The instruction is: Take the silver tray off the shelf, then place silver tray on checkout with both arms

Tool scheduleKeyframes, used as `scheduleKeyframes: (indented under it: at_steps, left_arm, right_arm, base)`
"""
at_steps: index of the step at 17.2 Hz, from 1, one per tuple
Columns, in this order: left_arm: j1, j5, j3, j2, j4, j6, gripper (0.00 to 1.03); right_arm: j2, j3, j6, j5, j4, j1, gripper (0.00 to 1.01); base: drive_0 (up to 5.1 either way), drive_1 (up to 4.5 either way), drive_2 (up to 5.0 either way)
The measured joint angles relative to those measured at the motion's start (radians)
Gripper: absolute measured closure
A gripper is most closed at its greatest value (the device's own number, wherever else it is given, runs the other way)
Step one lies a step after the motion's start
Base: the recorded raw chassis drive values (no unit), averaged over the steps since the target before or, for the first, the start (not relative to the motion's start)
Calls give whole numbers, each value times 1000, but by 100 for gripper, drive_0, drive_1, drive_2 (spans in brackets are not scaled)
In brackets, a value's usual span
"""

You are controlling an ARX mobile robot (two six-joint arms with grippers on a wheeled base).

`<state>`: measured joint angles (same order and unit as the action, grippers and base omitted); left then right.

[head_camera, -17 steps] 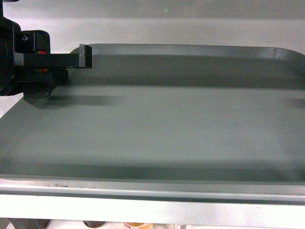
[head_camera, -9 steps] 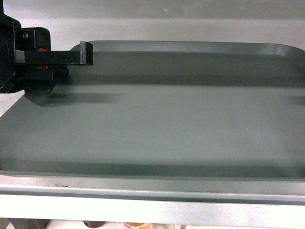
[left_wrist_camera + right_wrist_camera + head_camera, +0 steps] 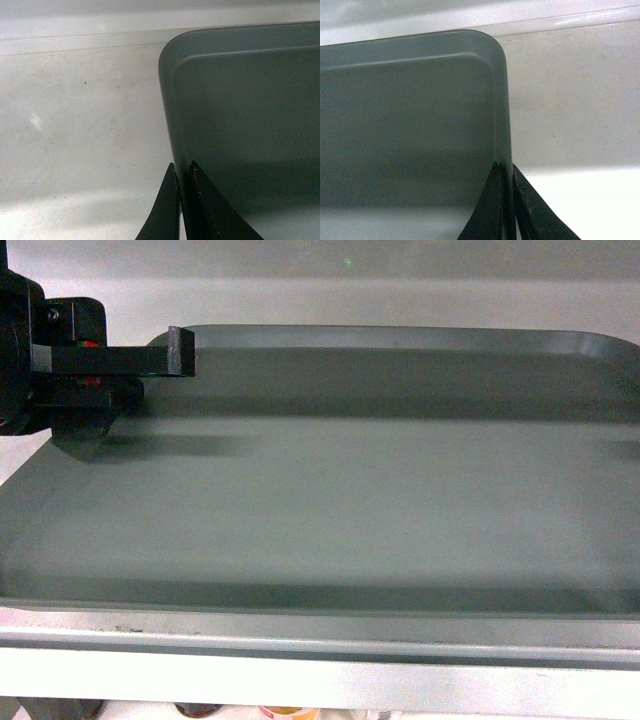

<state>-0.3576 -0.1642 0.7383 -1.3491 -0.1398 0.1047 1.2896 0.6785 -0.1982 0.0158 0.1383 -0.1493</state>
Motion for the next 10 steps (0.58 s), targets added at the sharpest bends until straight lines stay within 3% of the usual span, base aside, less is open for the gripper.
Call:
scheduleKeyframes:
  at_steps: [8, 10]
  left_arm:
    - [0, 0, 0, 0, 0, 0, 99]
    - [0, 0, 0, 0, 0, 0, 99]
  right_arm:
    - [0, 0, 0, 0, 0, 0, 98]
    - [0, 0, 0, 0, 0, 0, 98]
  base:
    - [0, 0, 0]
    - [12, -306, 330]
